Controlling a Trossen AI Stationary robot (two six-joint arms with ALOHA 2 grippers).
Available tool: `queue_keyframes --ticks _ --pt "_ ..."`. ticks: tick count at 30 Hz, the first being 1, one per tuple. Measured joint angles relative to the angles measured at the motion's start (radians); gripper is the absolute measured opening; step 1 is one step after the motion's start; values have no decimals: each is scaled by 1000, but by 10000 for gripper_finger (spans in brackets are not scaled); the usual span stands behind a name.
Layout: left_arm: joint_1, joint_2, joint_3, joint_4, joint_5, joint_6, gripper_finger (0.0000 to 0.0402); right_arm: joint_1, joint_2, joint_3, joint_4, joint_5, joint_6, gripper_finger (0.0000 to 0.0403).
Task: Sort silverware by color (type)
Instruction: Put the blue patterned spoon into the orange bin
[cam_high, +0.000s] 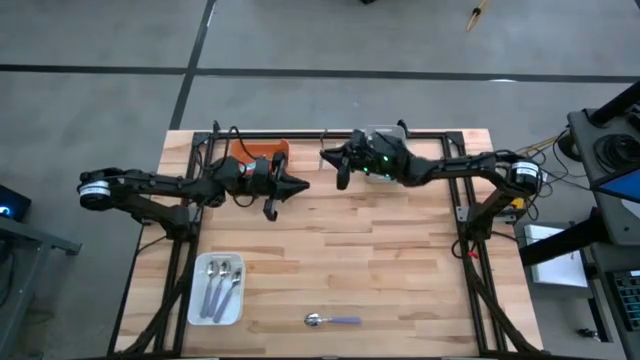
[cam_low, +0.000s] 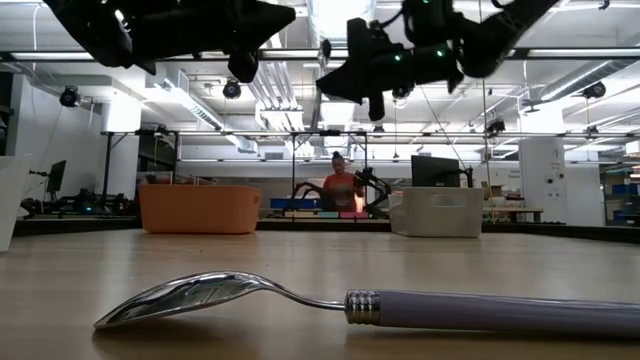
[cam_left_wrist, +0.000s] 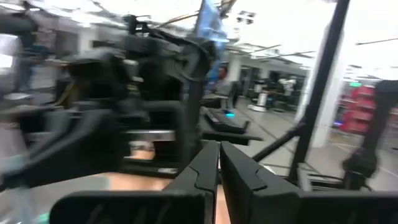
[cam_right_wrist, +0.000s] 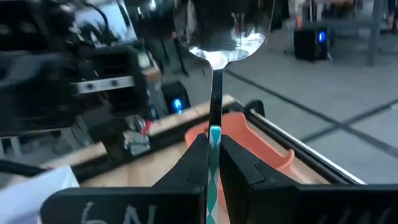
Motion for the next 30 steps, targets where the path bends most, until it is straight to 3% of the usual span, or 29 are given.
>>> queue_keyframes --ticks 5,12,21,30 --pt "1 -20 1 -18 -111 3 0 26 2 -137 245 58 8 12" --pt "1 -43 2 -10 -126 25 0 62 -23 -259 456 58 11 12" --pt "1 -43 2 -31 -179 13 5 95 -31 -290 527 59 10 12" --pt "0 -43 2 -224 -212 -1 67 123 -25 -289 526 63 -21 12"
